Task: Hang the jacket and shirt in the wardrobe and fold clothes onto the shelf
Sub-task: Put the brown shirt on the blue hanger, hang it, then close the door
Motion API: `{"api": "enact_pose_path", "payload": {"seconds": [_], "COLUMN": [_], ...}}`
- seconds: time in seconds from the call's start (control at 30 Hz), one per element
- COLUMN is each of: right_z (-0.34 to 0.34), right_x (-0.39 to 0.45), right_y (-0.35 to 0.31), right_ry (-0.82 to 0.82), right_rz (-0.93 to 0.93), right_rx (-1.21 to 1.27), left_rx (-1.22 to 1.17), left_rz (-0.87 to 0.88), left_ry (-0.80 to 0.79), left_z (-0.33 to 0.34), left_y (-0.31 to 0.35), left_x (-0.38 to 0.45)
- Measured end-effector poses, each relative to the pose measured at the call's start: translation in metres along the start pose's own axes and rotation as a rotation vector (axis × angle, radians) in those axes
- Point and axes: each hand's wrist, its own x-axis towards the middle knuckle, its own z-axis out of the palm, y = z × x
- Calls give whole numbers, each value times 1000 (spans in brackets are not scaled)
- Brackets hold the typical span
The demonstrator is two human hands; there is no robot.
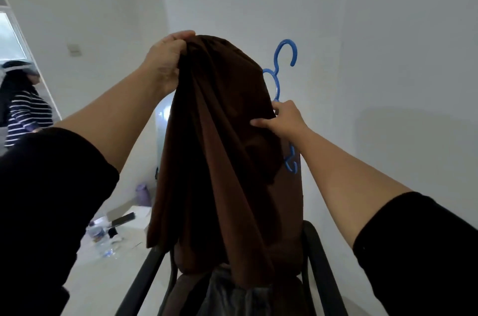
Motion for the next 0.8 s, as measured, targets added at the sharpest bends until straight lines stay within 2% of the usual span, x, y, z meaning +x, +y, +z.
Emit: {"api": "enact_pose_path", "payload": {"seconds": [0.1,0.2,0.27,0.33,0.4,0.47,0.6,0.7,0.8], "right_z": [9,4,1,0,0,1,12,9,-4], "right_x": [-15,-26,-33,-38,-42,-46,-58,-63,-65], "right_y": [-19,-38,-54,-67,-79,-88,-104,-109,-105], "right_ry": [-1,-5,-22,-28,-33,-78,-190,-160,-125], "right_rz": [-14,-1,-1,-4,9,-9,-147,-215,-204], "right_rx": [-34,-7,-1,2,21,-23,-248,-360,-380], "left_rx": [145,522,802,1005,1133,1125,938,847,722], "left_rz": [-12,-47,-84,-179,-298,-356,-316,-341,-324], "left_ry": [44,171,190,113,-76,-281,-513,-589,-578], "left_z": [-24,-62,-87,-104,-108,-99,-61,-39,-24], "left_y": [9,2,-12,-25,-34,-39,-43,-47,-52], "left_x": [-17,-30,-38,-49,-61,-73,-90,-99,-107]}}
